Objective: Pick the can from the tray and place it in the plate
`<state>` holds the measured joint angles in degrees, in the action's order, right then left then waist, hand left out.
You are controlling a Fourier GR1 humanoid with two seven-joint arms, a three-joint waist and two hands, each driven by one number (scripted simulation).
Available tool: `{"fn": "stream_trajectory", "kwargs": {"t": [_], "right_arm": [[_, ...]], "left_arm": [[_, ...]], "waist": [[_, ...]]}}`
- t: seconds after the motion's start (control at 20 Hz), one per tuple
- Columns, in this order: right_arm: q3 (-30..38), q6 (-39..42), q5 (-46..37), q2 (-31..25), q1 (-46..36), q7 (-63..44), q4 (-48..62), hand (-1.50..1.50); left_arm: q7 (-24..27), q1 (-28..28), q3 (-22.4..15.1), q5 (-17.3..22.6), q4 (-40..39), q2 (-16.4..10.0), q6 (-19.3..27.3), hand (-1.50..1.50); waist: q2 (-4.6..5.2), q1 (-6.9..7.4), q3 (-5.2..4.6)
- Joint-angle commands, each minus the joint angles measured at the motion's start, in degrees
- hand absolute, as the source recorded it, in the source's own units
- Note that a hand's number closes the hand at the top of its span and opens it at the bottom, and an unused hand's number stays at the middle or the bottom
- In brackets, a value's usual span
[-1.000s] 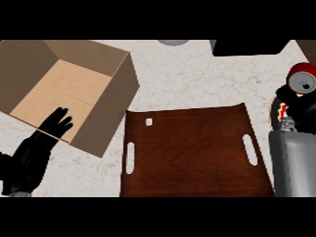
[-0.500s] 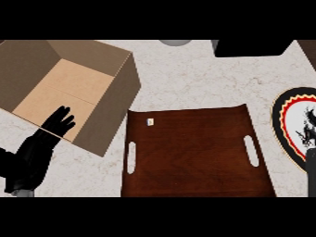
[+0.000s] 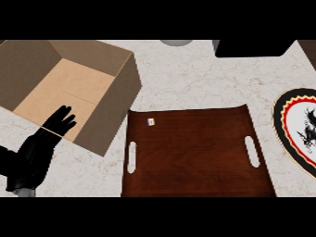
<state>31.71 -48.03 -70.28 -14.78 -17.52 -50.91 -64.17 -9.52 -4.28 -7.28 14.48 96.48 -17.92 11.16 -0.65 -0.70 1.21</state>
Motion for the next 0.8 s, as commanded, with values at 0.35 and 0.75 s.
{"fn": "stream_trajectory", "kwargs": {"t": [0.35,0.75], "right_arm": [[-0.41,-5.3,26.79,-3.84,-0.53,24.18,3.37,-1.5],[5.07,-9.53,43.19,-2.93,3.56,36.5,-2.76,-1.5]], "left_arm": [[-3.01,-0.87,-4.1,-0.07,-7.27,3.4,-1.68,0.0],[-2.26,-1.86,-3.0,0.1,-7.73,3.58,-2.45,0.0]], "waist": [[1.25,-0.42,-0.81],[0.89,-1.41,-0.94]]}}
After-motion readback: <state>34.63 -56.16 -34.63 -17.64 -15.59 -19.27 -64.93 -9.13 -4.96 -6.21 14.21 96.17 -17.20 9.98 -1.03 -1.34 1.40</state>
